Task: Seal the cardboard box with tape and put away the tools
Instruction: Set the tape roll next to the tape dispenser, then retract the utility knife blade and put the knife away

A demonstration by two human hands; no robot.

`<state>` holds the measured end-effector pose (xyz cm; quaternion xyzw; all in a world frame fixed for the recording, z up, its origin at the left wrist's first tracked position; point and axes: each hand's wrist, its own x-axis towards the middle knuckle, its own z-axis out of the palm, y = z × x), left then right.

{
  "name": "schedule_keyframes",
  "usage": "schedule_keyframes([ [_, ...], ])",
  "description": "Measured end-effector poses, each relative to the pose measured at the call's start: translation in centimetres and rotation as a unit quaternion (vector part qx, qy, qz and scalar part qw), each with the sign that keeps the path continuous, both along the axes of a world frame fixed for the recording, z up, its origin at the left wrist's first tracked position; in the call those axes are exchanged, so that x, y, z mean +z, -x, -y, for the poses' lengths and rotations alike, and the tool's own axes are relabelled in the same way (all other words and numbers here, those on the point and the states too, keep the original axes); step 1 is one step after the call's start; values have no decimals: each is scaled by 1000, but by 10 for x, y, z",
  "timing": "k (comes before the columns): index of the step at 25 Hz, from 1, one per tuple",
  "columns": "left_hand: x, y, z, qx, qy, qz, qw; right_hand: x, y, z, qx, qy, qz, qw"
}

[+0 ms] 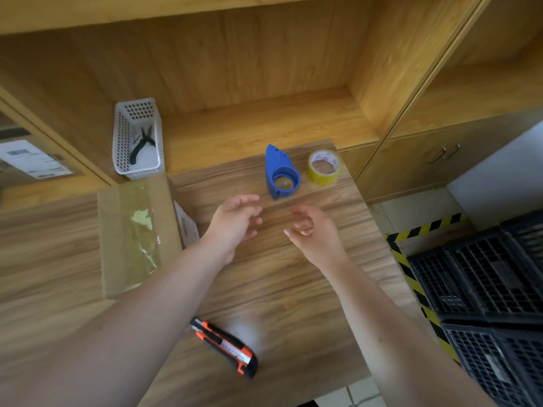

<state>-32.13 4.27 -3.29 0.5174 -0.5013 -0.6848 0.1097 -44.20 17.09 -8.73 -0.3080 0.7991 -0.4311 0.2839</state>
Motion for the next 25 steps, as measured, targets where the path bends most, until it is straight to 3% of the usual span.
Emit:
schedule_keyframes([
  [12,-3,-125,-27,-24,-18,-11,999,-1,-117,-13,15,-13,2,1000],
  [25,-38,-209,-31,-20,-64,17,998,-23,-186,-20,51,-95,18,994],
])
